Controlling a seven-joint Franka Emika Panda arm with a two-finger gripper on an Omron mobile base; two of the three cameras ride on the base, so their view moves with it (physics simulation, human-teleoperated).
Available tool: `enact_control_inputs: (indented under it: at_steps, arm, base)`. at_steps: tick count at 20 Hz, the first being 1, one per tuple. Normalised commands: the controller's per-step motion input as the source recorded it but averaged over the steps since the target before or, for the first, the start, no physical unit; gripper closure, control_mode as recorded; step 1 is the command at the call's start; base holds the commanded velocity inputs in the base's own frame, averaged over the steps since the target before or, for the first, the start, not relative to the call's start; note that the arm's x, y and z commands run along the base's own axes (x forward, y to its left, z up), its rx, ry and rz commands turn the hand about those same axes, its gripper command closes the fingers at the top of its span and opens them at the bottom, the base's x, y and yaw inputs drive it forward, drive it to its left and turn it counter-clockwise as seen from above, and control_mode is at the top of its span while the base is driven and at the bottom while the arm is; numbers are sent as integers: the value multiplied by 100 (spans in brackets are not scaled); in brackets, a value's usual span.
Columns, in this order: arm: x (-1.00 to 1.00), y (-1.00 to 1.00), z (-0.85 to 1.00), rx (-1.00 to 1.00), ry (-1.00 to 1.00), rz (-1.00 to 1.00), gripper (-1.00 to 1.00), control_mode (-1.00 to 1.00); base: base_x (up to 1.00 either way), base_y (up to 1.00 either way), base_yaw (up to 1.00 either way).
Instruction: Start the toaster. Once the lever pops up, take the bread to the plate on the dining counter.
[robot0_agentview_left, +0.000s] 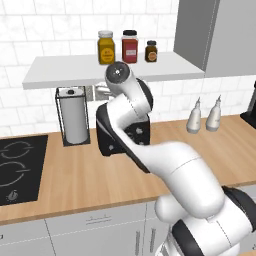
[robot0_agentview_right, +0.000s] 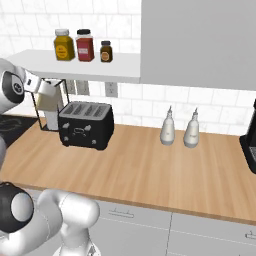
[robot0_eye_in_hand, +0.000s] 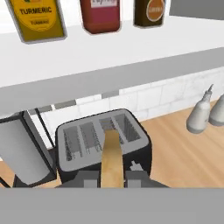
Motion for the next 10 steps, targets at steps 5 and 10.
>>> enact_control_inputs:
  at_steps: [5, 10]
  arm:
    - [-44, 0, 0, 1, -3, 0, 100, -100]
    - [-28, 0, 0, 1, 0, 0, 100, -100]
  base:
    - [0, 0, 0]
    - [0, 0, 0]
